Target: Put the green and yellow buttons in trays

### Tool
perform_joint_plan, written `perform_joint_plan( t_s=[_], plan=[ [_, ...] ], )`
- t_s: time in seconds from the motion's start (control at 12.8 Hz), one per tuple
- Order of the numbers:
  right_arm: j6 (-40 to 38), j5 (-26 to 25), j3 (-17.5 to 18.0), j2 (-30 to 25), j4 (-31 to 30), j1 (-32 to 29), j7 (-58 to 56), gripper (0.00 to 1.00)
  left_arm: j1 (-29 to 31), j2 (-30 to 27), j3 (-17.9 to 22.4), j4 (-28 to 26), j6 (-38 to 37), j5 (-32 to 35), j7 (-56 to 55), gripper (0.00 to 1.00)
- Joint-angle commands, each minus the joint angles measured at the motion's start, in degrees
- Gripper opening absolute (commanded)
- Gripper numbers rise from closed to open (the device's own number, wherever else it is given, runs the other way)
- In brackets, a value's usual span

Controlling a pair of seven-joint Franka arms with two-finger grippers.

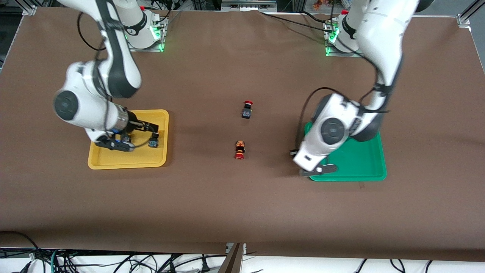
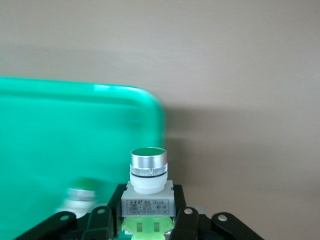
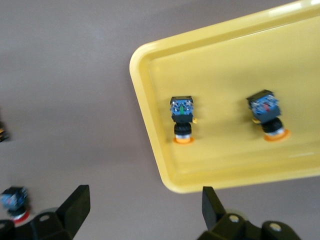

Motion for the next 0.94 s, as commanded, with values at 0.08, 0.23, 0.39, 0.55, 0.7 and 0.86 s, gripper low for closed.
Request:
perform_joint_plan(
  t_s=[0.08,0.23,0.39,0.55,0.7,0.86],
  plan=[
    [-6.7,-6.6,0.2,-10.5,-1.8,0.4,2.3,0.99,7.9,-9.3,2.9,-13.4,0.7,-1.5,23.6,0.0],
    [-10.2,-10.7,0.5,-15.2,-1.7,0.4,2.5,0.99,9.6,-9.4,5.5,-16.5,1.5,-1.6,31.1,0.0],
    [-12.7,-13.6,0.4,-19.1,-1.7,0.4,2.4,0.99,9.9,-9.4,7.0,-21.1,6.5,-1.6,33.0,0.0],
    [-13.3,-15.9,0.4,-20.7,-0.8,0.4,1.7,0.99,10.3,-8.2,7.4,-24.8,13.3,-1.6,33.4,0.0],
    [-16.4,-17.7,0.2,-20.4,2.8,0.2,1.6,0.99,10.2,-7.8,7.4,-24.3,14.6,-1.7,32.1,0.57],
    [-16.9,-17.5,1.8,-19.6,3.7,-3.1,-0.1,0.99,9.9,-10.4,7.3,-21.3,11.8,-3.1,28.8,1.0]
  ],
)
